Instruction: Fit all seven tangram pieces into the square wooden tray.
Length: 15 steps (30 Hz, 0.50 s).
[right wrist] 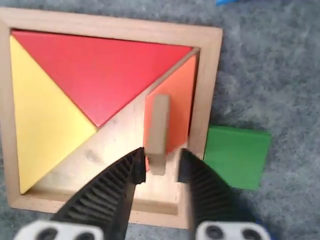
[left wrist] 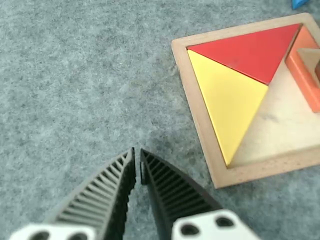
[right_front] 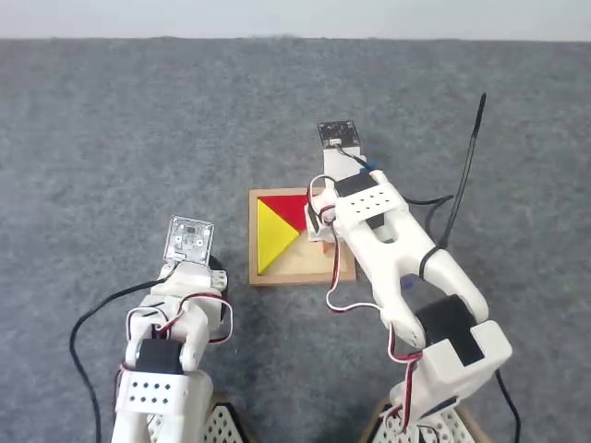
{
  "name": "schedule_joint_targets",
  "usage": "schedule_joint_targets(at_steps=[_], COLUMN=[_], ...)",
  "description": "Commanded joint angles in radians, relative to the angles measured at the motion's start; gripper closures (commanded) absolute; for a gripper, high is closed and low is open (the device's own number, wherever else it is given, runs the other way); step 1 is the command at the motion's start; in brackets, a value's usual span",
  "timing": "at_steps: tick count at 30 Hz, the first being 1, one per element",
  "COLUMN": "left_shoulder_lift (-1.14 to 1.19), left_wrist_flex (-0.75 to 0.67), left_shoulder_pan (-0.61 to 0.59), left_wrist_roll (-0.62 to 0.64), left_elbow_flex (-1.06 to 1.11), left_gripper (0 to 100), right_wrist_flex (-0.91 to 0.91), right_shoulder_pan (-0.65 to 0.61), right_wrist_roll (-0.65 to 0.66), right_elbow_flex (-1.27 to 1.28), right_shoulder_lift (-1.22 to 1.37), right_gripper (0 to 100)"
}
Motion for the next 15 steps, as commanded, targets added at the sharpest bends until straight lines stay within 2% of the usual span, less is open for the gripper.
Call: schedule_joint_targets(at_steps=[1,6,15], left_shoulder_lift=[-0.012,-0.012,-0.012], left_wrist_flex=[0.005,0.005,0.005], left_shoulder_pan=[-0.005,-0.005,-0.005], left_wrist_roll=[0.006,0.006,0.006], left_elbow_flex=[-0.008,-0.008,-0.008], left_gripper=[98,98,98], right_wrist_flex=[-0.013,-0.018,-0.064], right_shoulder_pan=[-0.025,-0.087,-0.101], right_wrist_roll=[-0.006,-0.006,-0.005], right_elbow_flex=[-0.041,-0.044,-0.044], right_shoulder_lift=[-0.012,-0.013,-0.012], right_gripper=[80.4,80.4,80.4])
